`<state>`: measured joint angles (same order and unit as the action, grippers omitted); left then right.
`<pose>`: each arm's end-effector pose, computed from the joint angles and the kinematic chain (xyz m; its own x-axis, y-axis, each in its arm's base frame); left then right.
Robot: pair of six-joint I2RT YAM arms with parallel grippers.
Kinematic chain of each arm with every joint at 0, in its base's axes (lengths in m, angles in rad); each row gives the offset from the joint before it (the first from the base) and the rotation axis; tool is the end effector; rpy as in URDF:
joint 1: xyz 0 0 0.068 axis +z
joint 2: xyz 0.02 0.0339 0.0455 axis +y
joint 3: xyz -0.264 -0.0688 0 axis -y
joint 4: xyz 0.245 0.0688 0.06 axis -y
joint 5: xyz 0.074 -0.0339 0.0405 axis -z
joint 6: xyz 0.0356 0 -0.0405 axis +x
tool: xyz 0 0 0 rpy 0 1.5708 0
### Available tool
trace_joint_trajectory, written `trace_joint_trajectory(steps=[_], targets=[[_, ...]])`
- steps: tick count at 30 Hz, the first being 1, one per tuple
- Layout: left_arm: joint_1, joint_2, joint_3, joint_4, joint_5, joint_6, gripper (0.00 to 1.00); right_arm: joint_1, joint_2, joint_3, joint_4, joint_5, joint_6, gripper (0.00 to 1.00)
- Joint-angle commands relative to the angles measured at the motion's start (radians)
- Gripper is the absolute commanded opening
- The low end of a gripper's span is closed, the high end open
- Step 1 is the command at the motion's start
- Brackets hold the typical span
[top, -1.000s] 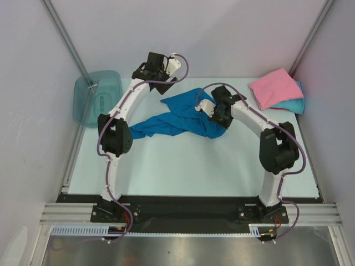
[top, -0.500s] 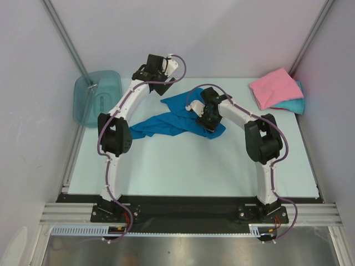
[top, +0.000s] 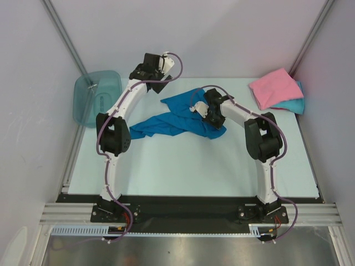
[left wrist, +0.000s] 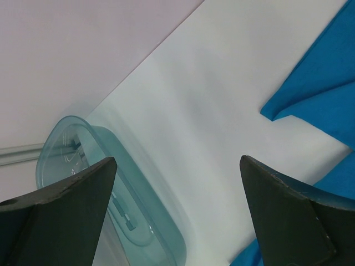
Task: Fold and stack the t-shirts
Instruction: Flatten the tshirt out
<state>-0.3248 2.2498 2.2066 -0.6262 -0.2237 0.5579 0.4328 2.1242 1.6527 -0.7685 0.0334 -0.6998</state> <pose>0.4938 -0.1580 0.3008 -0.4215 0.6866 -0.5924 0.4354 0.7262 0.5319 0.3998 0.1834 0.1766 -0.3932 -0.8907 -0.2281 -0.8661 0.4420 -0.2334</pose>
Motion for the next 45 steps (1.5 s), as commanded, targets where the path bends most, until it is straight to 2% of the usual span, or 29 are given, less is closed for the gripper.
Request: trace_joint_trajectory(steps=[1,2,3,4,5,7,8,9,15,19,24,28,30,32,33,34,36,45], targets=[[0.003,-0.053,0.018,0.040,-0.025,0.020,1.00,-0.022,0.005,0.001,0.012,0.037,-0.007,0.00],[0.004,-0.052,0.019,0.042,-0.023,0.023,1.00,-0.025,0.003,0.004,0.009,0.039,-0.010,0.00],[0.004,-0.050,0.021,0.043,-0.023,0.027,1.00,-0.026,0.002,0.013,-0.001,0.046,-0.009,0.05],[0.004,-0.050,0.022,0.046,-0.025,0.027,1.00,-0.028,-0.001,0.019,-0.009,0.055,-0.007,0.14],[0.004,-0.050,0.024,0.046,-0.023,0.030,1.00,-0.031,-0.010,0.036,-0.031,0.054,-0.006,0.34],[0.004,-0.047,0.025,0.046,-0.020,0.027,1.00,-0.035,-0.029,0.050,-0.044,0.045,-0.001,0.48],[0.004,-0.050,0.025,0.048,-0.019,0.025,1.00,-0.034,-0.055,0.056,-0.052,0.043,-0.003,0.58],[0.004,-0.049,0.024,0.048,-0.017,0.025,1.00,-0.032,-0.066,0.071,-0.057,0.046,-0.001,0.61],[0.010,-0.045,0.022,0.060,-0.025,0.008,1.00,0.012,-0.164,0.134,-0.109,0.028,-0.030,0.67],[0.013,-0.062,-0.019,0.069,-0.002,0.002,1.00,0.052,-0.191,0.179,-0.124,-0.022,-0.053,0.67],[0.033,-0.059,-0.031,0.100,-0.138,-0.012,1.00,0.124,-0.167,0.200,-0.106,-0.058,-0.069,0.67],[0.102,-0.099,-0.048,0.131,-0.275,-0.140,1.00,0.179,-0.120,0.191,-0.074,-0.059,-0.076,0.67],[0.124,-0.166,-0.119,0.176,-0.375,-0.170,1.00,0.193,-0.104,0.187,-0.051,-0.067,-0.075,0.67],[0.147,-0.228,-0.236,0.304,-0.436,-0.152,1.00,0.214,-0.078,0.185,-0.025,-0.061,-0.082,0.67],[0.153,-0.295,-0.283,0.362,-0.509,-0.115,1.00,0.221,-0.067,0.186,-0.014,-0.064,-0.084,0.67],[0.162,-0.323,-0.329,0.475,-0.540,-0.090,1.00,0.231,-0.060,0.188,-0.006,-0.066,-0.087,0.67],[0.173,-0.367,-0.395,0.534,-0.578,-0.053,1.00,0.265,-0.029,0.196,0.021,-0.061,-0.102,0.67],[0.242,-0.501,-0.467,0.517,-0.609,-0.081,1.00,0.385,0.106,0.340,0.054,-0.125,-0.151,0.67]])
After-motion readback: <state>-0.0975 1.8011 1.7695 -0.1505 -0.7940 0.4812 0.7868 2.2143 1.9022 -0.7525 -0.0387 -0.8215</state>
